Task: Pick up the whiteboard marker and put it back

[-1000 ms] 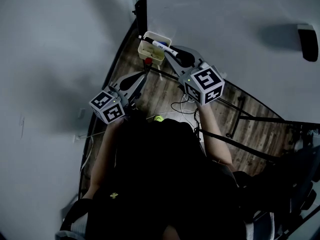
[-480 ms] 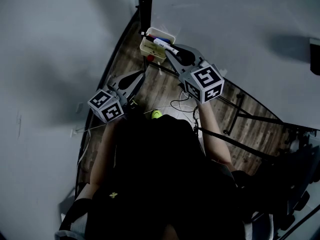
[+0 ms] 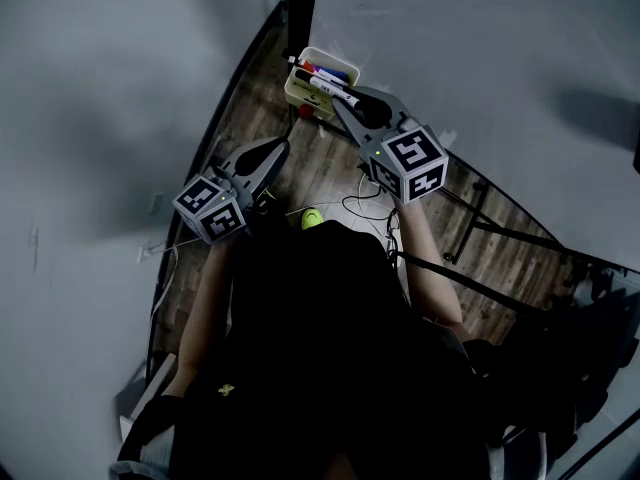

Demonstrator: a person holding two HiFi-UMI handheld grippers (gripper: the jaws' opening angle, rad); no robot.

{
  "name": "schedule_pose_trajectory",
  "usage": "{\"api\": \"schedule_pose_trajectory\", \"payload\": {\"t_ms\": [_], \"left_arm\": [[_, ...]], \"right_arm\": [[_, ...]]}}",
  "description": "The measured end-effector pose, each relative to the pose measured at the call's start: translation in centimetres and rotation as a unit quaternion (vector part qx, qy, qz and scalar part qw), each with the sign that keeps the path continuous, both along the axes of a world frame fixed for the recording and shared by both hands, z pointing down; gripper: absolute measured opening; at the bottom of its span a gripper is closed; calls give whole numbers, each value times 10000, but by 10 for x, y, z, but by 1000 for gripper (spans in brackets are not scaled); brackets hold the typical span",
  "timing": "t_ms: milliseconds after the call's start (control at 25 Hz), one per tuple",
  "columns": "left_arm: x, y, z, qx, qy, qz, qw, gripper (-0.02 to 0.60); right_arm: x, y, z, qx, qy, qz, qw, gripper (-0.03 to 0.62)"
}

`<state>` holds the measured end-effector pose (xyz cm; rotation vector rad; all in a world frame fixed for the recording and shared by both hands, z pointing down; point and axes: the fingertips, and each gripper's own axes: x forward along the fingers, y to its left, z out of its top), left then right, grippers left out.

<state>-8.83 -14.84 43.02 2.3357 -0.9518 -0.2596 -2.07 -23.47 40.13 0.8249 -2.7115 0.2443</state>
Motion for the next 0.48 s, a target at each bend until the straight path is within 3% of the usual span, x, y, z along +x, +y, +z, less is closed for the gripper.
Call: {"api": "schedule_pose_trajectory", "payload": {"t_ms": [480], "left_arm": [[-6,1,11,-252,15,0,9997,13]], "right_arm": [[-5,-8,28,-206,330,-33,9992,69]]}}
